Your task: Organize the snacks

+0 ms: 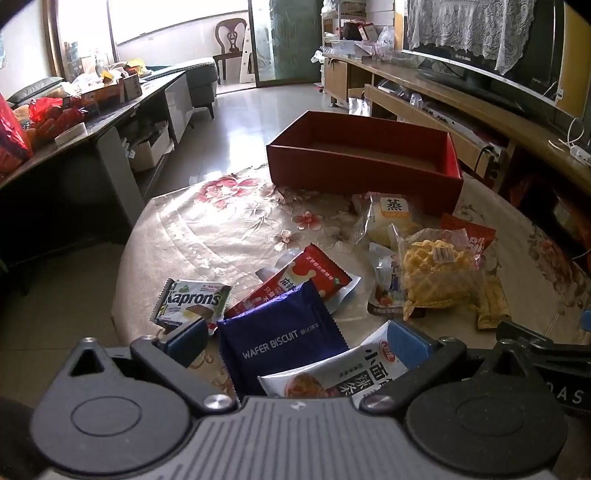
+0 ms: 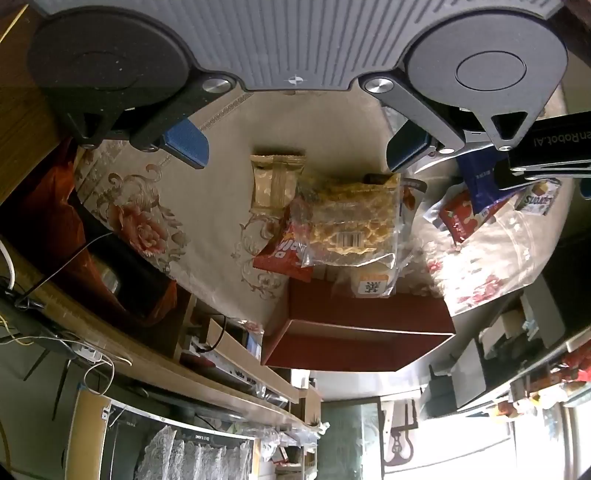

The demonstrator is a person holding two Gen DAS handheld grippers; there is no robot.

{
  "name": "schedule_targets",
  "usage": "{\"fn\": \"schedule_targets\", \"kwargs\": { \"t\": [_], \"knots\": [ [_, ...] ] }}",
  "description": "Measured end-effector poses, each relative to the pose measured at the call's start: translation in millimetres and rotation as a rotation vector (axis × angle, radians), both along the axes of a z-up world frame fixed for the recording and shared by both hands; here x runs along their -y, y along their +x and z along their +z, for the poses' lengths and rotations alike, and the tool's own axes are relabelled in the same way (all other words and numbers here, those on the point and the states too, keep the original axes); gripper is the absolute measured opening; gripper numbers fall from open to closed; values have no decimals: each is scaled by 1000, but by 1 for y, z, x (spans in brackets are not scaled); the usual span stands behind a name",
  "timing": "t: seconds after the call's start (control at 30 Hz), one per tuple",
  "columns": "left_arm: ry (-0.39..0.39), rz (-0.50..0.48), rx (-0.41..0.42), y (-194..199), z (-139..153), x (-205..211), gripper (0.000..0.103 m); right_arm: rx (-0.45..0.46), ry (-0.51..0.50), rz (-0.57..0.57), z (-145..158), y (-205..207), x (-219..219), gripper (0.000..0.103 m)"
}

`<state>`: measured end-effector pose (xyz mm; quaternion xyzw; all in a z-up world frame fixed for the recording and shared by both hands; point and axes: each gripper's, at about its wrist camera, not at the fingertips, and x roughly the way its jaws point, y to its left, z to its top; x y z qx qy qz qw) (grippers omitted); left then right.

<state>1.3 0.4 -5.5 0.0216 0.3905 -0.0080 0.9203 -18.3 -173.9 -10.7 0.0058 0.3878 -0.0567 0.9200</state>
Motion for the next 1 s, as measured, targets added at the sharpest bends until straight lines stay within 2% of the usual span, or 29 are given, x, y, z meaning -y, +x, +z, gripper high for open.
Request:
{"fn": "schedule_targets", "kwargs": {
  "t": [1.0],
  "knots": [
    [13,-19,-23,-1,-2,4,102,-37,-8,8,-5,2,0,103]
  ]
}}
